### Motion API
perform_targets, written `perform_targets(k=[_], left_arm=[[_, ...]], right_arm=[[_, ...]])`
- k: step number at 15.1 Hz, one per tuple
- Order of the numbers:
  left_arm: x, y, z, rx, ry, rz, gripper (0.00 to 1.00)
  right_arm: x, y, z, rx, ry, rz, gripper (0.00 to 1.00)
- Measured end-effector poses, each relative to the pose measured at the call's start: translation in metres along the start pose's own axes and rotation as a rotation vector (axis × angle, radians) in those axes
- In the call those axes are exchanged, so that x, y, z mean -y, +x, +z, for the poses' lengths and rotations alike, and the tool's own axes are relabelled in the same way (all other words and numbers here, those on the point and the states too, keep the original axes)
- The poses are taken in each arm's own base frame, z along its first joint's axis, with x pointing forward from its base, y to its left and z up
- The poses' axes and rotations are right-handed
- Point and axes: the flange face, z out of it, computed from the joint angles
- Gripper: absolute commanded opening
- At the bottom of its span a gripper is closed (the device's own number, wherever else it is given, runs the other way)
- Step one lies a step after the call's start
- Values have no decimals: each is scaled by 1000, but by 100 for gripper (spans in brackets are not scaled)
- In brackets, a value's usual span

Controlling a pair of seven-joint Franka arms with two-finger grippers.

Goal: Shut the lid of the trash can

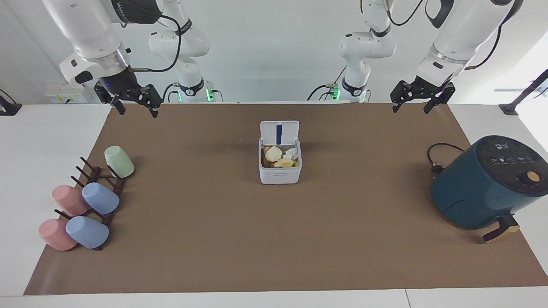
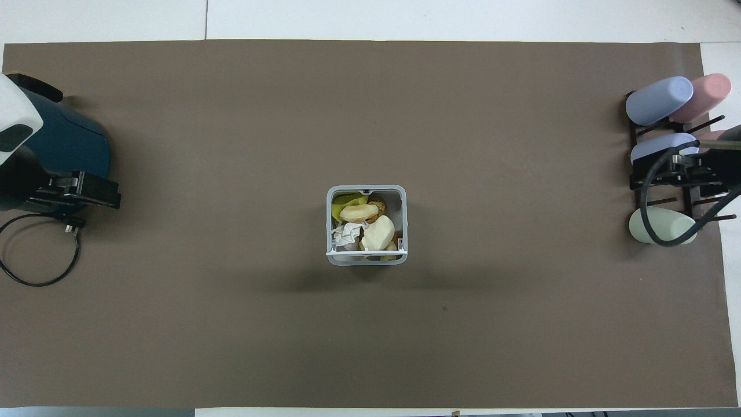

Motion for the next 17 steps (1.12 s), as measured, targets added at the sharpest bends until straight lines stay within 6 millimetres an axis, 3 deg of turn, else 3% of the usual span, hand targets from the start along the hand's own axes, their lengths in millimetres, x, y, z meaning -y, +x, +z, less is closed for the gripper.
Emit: perform_targets(k=[11, 12, 13, 14, 17], left_arm=[[-4, 0, 3, 8, 0, 8, 100], [-10, -1, 5, 10, -1, 18, 79], [-21, -2, 7, 16, -2, 24, 22], [-38, -4, 10, 20, 0, 13, 0], [-119, -22, 23, -3, 0, -24, 0]], right_arm=[[0, 0, 0, 0, 0, 0, 100], [0, 0, 0, 0, 0, 0, 100], [0, 0, 0, 0, 0, 0, 100], [0, 0, 0, 0, 0, 0, 100], [0, 0, 0, 0, 0, 0, 100]])
